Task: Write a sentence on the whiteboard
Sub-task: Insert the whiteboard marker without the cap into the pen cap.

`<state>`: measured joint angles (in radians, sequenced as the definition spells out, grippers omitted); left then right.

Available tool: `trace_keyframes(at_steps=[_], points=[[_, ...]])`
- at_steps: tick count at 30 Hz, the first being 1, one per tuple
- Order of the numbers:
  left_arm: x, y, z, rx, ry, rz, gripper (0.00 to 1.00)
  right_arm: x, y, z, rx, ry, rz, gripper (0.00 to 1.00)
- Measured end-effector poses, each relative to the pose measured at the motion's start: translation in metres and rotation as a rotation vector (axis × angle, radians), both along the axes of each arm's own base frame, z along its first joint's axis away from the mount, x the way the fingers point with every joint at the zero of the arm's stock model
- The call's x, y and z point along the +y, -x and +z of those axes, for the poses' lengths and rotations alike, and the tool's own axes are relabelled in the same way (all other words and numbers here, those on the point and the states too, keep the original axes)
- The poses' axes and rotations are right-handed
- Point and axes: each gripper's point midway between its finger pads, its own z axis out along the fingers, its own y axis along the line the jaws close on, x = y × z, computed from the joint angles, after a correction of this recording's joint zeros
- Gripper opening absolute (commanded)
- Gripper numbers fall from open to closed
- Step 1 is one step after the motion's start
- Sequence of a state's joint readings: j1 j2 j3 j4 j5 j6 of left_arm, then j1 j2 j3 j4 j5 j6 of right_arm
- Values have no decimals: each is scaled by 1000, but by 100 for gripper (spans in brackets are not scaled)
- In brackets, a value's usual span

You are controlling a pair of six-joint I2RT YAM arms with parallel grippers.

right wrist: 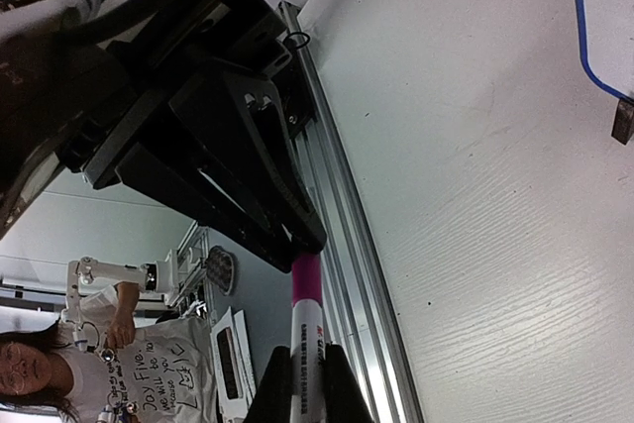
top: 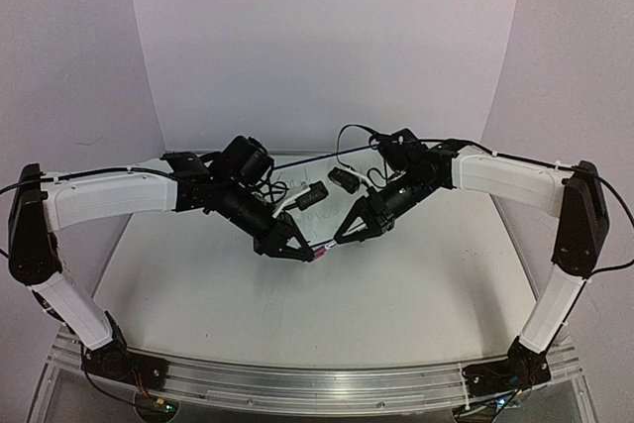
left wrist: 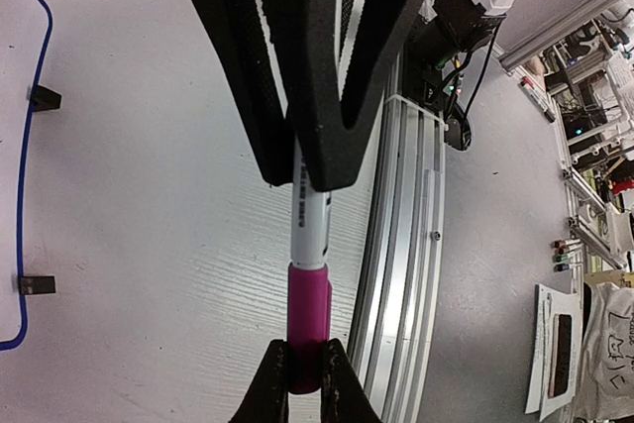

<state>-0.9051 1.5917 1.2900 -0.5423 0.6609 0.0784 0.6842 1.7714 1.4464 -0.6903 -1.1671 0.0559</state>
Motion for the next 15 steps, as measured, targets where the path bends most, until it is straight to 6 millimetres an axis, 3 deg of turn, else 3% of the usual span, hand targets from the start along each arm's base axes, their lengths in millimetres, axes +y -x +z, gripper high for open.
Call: trace_keyframes(at_steps=[15], points=[[-5,5,0,85,9,3,0,0,4,-2,36,-11,16,0]])
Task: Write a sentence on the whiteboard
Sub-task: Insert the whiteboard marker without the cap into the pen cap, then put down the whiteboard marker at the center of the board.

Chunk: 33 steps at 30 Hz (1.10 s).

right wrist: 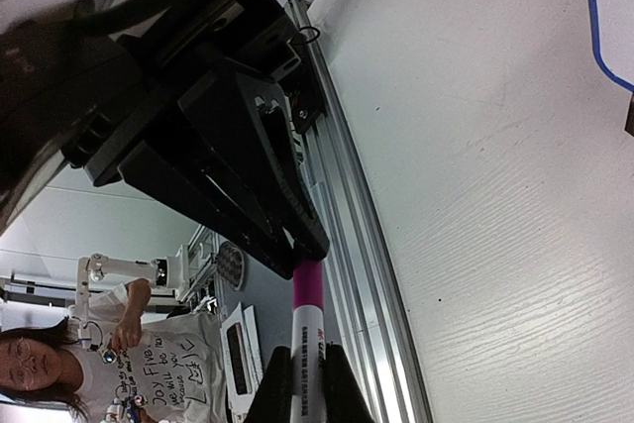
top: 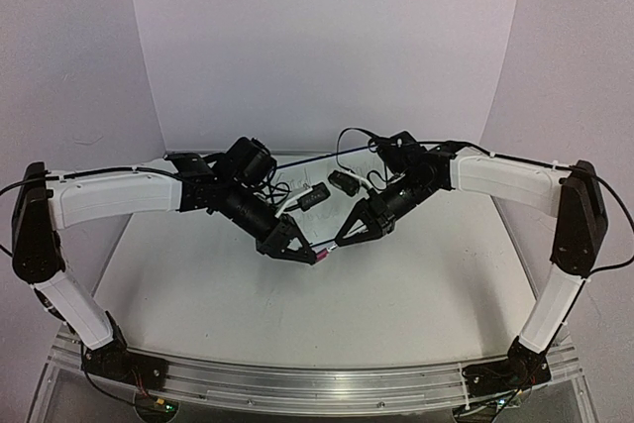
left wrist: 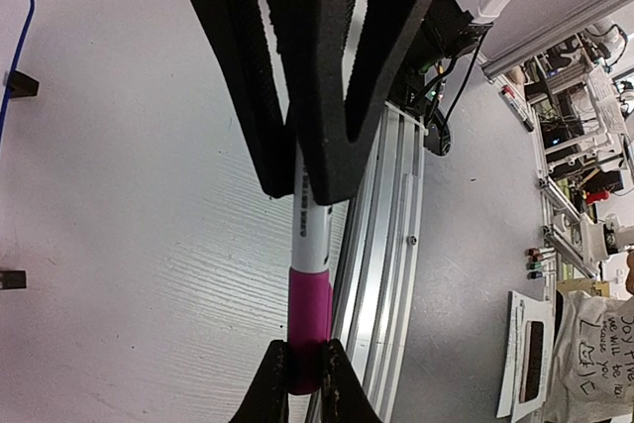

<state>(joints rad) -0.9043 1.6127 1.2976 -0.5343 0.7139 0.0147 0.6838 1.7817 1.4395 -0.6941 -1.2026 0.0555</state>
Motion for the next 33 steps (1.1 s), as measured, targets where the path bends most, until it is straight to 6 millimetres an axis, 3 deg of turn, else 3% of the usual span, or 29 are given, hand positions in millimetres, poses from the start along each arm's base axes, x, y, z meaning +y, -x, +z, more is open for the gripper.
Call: trace_keyframes(at_steps=[4,7,10,13,17,19,20,22,27,31,33], points=[[-1,1,-2,23,-4,0,0,-1,0,-2,5,7,-1,0],[0,-1,-3,13,-13,5,7,-1,-1,-4,-4,17,-8,0],[3,-10,-8,-40,-36,30,31,-1,-7,-8,-50,32,-32,0],[5,-32,4,-129,-10,89,53,-3,-12,-13,-114,71,-73,0],[44,-79,50,-240,57,268,67,-15,-24,-20,-225,166,-170,0],[65,-96,69,-285,74,357,70,-19,-30,-22,-279,200,-216,0],[87,-113,87,-331,85,452,71,-22,-35,-25,-320,223,-252,0],[108,-125,100,-363,82,542,72,-19,-37,-30,-361,239,-294,0],[158,-159,94,-351,9,731,73,1,-22,-61,-422,292,-352,0],[217,-191,71,-322,-78,935,74,24,-21,-72,-500,300,-410,0],[232,-196,59,-314,-112,994,74,34,-24,-76,-521,293,-433,0]])
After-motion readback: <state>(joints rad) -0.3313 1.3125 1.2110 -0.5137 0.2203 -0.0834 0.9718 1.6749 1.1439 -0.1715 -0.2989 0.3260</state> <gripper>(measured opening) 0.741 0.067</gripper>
